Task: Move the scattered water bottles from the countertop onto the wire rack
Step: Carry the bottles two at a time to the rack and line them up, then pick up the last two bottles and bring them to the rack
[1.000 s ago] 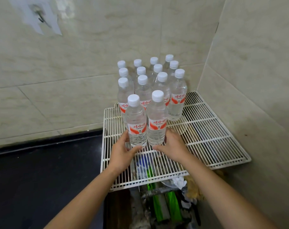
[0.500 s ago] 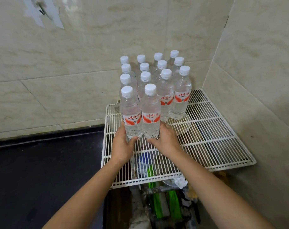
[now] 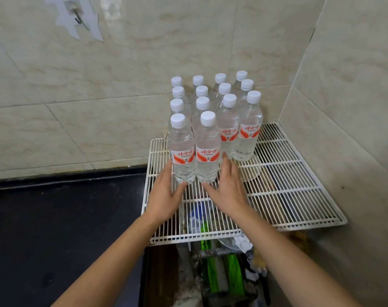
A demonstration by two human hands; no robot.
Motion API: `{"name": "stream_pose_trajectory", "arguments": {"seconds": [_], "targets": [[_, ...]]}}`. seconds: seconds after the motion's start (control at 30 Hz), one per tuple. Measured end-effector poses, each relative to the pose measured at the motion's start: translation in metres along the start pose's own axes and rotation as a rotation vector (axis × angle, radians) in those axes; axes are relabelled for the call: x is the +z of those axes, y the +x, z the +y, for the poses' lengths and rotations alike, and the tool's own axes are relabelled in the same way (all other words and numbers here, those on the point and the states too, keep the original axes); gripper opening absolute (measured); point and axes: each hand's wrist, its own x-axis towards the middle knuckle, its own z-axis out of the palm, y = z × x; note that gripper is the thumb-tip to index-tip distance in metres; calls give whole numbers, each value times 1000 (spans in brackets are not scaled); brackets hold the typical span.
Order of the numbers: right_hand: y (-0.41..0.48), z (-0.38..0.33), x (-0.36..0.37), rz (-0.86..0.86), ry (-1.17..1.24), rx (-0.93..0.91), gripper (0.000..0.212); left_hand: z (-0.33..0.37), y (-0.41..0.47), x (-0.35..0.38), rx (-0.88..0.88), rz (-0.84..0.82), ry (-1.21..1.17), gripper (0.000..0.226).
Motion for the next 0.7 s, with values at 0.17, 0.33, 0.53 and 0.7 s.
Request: {"name": "stream_pose_trajectory", "arguments": {"seconds": [0.17, 0.33, 0.53, 0.7], "targets": [[-30, 6, -3, 148, -86, -141, 86, -3, -38, -21, -93, 95, 264, 71], [-50, -6, 6, 262, -168, -441, 72, -8, -95, -45, -237, 198, 417, 71], [-63, -70, 44, 103, -145, -645, 65, -26, -166, -87, -417, 288, 577, 72], [-97, -137, 92, -24, -136, -692, 64, -59, -236, -145, -520, 366, 642, 71]]}}
